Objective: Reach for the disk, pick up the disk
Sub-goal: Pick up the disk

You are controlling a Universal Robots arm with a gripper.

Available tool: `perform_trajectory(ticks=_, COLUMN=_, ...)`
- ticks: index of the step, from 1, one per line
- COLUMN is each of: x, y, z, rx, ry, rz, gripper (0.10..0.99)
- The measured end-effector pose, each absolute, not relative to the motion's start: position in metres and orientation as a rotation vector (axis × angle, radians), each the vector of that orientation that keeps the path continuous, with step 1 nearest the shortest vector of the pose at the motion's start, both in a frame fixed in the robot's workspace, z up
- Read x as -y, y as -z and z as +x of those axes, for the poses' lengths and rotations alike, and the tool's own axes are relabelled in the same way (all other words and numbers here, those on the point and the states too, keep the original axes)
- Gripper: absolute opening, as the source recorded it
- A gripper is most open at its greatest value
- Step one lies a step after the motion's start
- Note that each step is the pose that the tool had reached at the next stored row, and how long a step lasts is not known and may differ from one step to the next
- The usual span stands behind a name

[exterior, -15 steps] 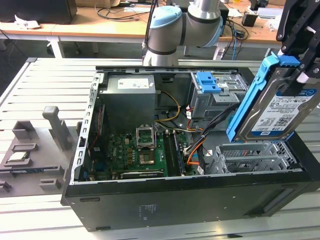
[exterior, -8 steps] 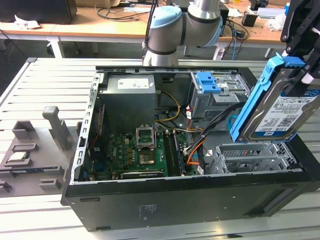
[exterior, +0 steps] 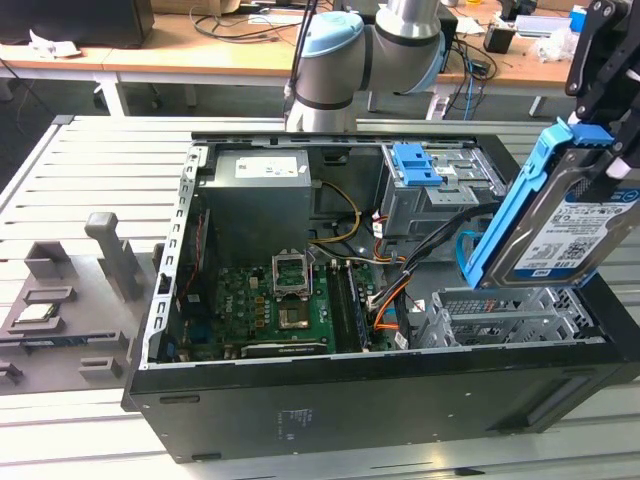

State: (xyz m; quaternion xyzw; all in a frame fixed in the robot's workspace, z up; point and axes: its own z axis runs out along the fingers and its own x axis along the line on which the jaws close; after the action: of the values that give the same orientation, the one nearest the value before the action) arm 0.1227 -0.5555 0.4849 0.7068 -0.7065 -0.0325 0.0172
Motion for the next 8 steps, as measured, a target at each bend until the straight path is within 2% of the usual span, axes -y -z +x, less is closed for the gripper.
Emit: perform_trajectory(ticks=8, x=0.5555, y=-0.4735, z=0.1183, rx=2.196, ry=0.101, rz=2.197, gripper=0.365)
